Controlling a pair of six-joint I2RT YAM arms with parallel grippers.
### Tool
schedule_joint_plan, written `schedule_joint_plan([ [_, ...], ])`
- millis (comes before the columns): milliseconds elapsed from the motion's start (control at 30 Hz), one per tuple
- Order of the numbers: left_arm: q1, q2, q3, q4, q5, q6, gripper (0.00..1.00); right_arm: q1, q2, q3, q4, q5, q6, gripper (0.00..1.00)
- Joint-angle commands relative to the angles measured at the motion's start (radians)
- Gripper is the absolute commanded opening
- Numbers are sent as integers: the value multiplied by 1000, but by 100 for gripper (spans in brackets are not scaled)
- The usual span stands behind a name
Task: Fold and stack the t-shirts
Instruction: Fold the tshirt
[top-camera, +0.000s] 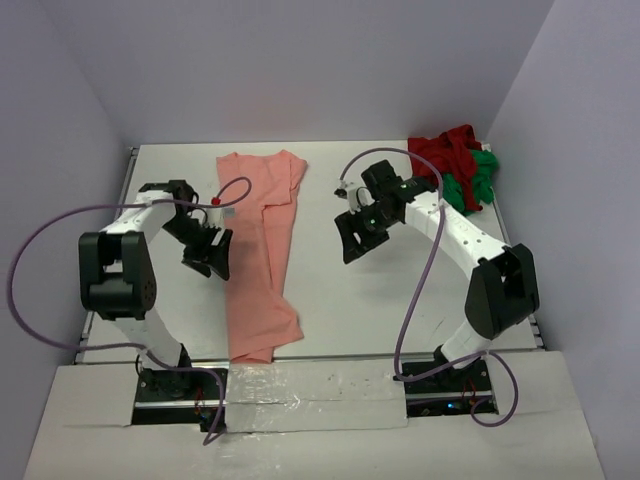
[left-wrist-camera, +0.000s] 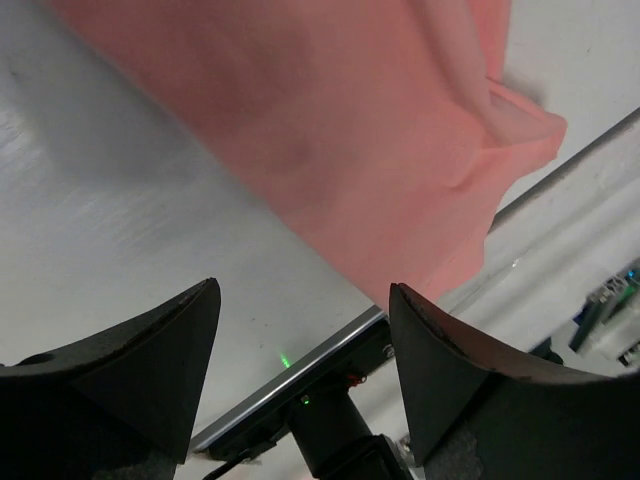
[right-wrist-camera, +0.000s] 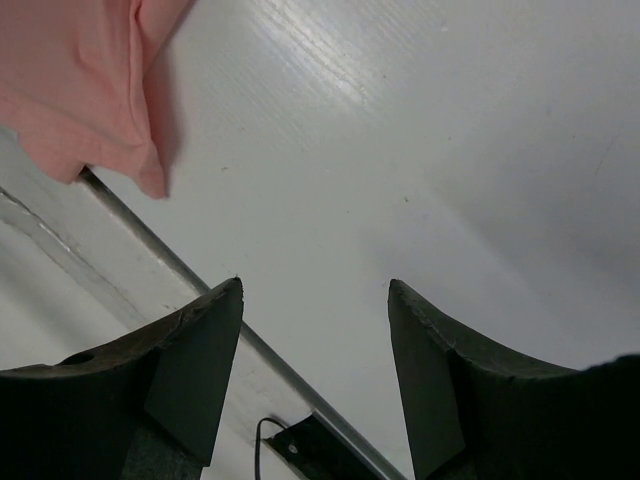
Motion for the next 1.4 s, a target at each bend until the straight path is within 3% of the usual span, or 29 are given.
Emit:
schedule_joint_plan([
  [0, 7, 73, 57, -93, 55, 67, 77, -4, 16, 101, 11, 3, -27, 67],
  [133, 9, 182, 70, -119, 54, 77, 77, -6, 50, 149, -2, -5, -38, 67],
  [767, -3, 311, 48, -9, 146, 101, 70, -4, 85, 227, 13, -54, -12, 67],
  [933, -2, 192, 34, 95, 147, 65, 68, -6, 48, 178, 73, -65, -12, 65],
  [1033, 0, 78, 7, 249, 111, -11, 67, -6, 48, 156, 97, -43, -7, 62],
  [1200, 1, -94, -26, 523, -75, -178, 66, -4, 45, 123, 128, -33, -12, 56],
  [1367, 7, -135, 14, 572, -177, -245, 67, -4, 33, 130, 122, -7, -20, 58],
])
